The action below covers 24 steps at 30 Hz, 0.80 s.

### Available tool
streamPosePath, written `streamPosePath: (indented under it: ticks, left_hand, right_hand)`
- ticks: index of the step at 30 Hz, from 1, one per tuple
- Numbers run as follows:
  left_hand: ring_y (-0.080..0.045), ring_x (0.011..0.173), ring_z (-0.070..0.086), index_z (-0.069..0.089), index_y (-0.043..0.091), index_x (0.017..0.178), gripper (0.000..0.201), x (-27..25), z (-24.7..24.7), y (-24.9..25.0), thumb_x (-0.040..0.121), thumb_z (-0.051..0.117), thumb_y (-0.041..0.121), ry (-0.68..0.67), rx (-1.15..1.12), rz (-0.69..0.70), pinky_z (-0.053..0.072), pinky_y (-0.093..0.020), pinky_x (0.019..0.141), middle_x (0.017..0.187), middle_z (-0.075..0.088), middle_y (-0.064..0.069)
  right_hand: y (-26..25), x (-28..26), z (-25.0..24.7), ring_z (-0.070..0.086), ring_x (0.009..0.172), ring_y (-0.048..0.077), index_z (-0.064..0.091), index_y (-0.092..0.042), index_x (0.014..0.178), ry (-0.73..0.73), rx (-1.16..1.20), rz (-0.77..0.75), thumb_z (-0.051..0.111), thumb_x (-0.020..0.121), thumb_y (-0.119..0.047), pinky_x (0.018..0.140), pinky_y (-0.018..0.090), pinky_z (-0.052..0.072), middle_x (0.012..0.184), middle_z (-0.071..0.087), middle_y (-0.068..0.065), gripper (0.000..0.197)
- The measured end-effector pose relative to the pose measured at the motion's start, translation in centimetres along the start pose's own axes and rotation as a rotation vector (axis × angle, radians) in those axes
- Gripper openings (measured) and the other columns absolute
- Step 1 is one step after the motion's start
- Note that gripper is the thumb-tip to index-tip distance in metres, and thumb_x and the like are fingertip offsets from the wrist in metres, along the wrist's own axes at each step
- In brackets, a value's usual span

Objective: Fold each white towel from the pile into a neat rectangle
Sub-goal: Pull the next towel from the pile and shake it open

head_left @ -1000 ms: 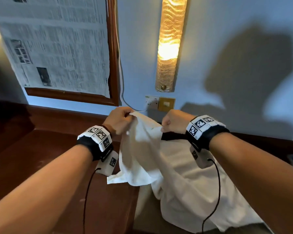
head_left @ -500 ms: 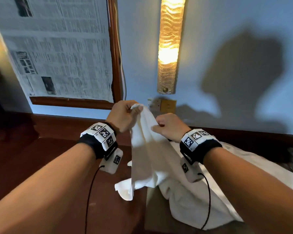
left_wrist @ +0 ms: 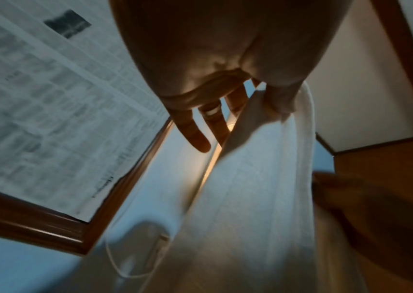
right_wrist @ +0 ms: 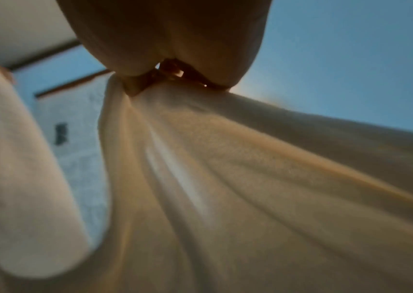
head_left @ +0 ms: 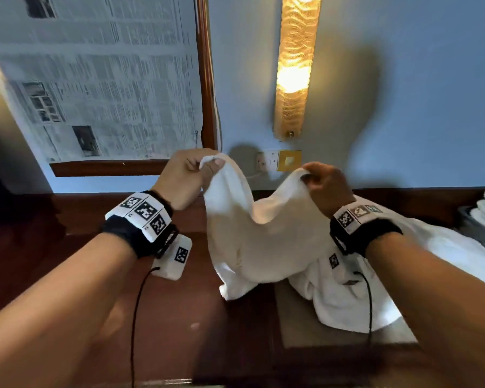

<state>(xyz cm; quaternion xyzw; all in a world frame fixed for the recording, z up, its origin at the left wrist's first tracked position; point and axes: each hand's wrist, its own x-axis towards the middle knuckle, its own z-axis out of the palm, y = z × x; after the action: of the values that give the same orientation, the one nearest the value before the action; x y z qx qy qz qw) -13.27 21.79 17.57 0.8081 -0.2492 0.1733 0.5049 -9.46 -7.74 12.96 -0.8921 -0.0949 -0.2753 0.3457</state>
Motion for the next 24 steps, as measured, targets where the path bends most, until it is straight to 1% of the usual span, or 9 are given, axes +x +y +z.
streamPosePath:
  ticks: [4, 6, 8, 10, 13, 17, 19, 22, 24]
  left_hand:
    - [-0.01, 0.09, 0.066, 0.073, -0.001, 0.101, 0.028, 0.0, 1.3, 1.0, 0.102, 0.055, 0.02, -0.022, -0.15, 0.041, 0.049, -0.029, 0.078, 0.097, 0.075, -0.006]
    - [0.0, 0.062, 0.052, 0.069, 0.009, 0.085, 0.031, -0.7, 2.4, 1.3, 0.104, 0.052, 0.027, -0.063, -0.18, 0.005, 0.039, -0.027, 0.06, 0.067, 0.058, 0.018]
    - [0.005, 0.052, 0.045, 0.06, 0.017, 0.076, 0.032, -1.5, 3.8, 1.6, 0.105, 0.051, 0.026, -0.101, -0.213, -0.056, 0.036, -0.025, 0.059, 0.056, 0.049, 0.019]
    - [0.008, 0.065, 0.056, 0.065, 0.02, 0.086, 0.021, -2.0, 4.8, 1.9, 0.104, 0.053, 0.021, -0.105, -0.304, -0.071, 0.044, -0.017, 0.068, 0.072, 0.062, 0.017]
    - [-0.003, 0.083, 0.06, 0.068, 0.02, 0.098, 0.014, -1.5, 6.0, 2.0, 0.1, 0.056, 0.026, -0.085, -0.35, -0.027, 0.048, -0.022, 0.081, 0.088, 0.067, 0.01]
    - [-0.002, 0.079, 0.054, 0.065, 0.026, 0.09, 0.013, -1.0, 7.0, 3.0, 0.099, 0.056, 0.03, -0.079, -0.418, -0.057, 0.044, -0.026, 0.081, 0.081, 0.061, 0.014]
    - [-0.006, 0.084, 0.054, 0.064, 0.025, 0.091, 0.016, -0.8, 7.1, 4.0, 0.103, 0.053, 0.025, -0.101, -0.48, -0.086, 0.043, -0.028, 0.086, 0.084, 0.062, 0.011]
    - [-0.014, 0.096, 0.056, 0.064, 0.016, 0.101, 0.02, -0.4, 7.4, 5.1, 0.107, 0.044, 0.02, -0.189, -0.516, -0.15, 0.046, -0.032, 0.095, 0.099, 0.063, -0.004]
    - [-0.013, 0.096, 0.058, 0.065, 0.021, 0.097, 0.023, -0.2, 8.1, 5.6, 0.106, 0.045, 0.024, -0.213, -0.523, -0.18, 0.047, -0.032, 0.096, 0.096, 0.065, -0.002]
  right_hand:
    - [-9.8, -0.1, 0.4, 0.048, 0.064, 0.004, 0.073, -0.007, 0.08, 0.07, 0.206, -0.202, 0.067, 0.087, -0.015, 0.063, 0.014, 0.037, 0.067, 0.058, -0.005, 0.012]
    - [-12.1, -0.9, 0.2, 0.034, 0.057, 0.005, 0.061, -0.012, 0.063, 0.075, 0.227, -0.196, 0.071, 0.085, -0.021, 0.054, 0.017, 0.03, 0.056, 0.04, -0.007, 0.026]
    - [-12.4, -2.0, -0.1, 0.029, 0.055, 0.008, 0.052, -0.015, 0.056, 0.109, 0.187, -0.172, 0.072, 0.083, -0.028, 0.052, 0.019, 0.026, 0.053, 0.033, -0.008, 0.036]
    - [-12.3, -3.5, -0.6, 0.028, 0.053, 0.008, 0.046, -0.022, 0.055, 0.139, 0.122, -0.131, 0.068, 0.083, -0.034, 0.052, 0.02, 0.026, 0.05, 0.033, -0.01, 0.038]
    - [-11.1, -5.8, -1.4, 0.031, 0.056, 0.01, 0.045, -0.024, 0.063, 0.121, 0.058, -0.105, 0.066, 0.09, -0.032, 0.055, 0.023, 0.027, 0.052, 0.035, -0.012, 0.035]
    - [-5.0, -9.2, -2.3, 0.043, 0.062, 0.018, 0.043, -0.025, 0.068, 0.03, -0.239, -0.108, 0.045, 0.102, -0.038, 0.059, 0.03, 0.02, 0.061, 0.041, -0.008, 0.036]
    - [0.3, -11.1, -3.1, 0.053, 0.064, 0.028, 0.047, -0.022, 0.063, 0.008, -0.385, 0.08, 0.023, 0.097, -0.051, 0.055, 0.029, 0.022, 0.063, 0.05, 0.002, 0.051]
    - [6.0, -13.8, -6.1, 0.061, 0.081, 0.039, 0.065, -0.007, 0.076, 0.032, -0.379, 0.574, 0.048, 0.101, -0.029, 0.06, 0.032, 0.031, 0.075, 0.06, 0.015, 0.038]
    - [6.5, -13.7, -7.6, 0.062, 0.087, 0.038, 0.067, -0.003, 0.084, 0.181, -0.216, 0.615, 0.051, 0.093, -0.027, 0.065, 0.035, 0.037, 0.084, 0.065, 0.019, 0.03]
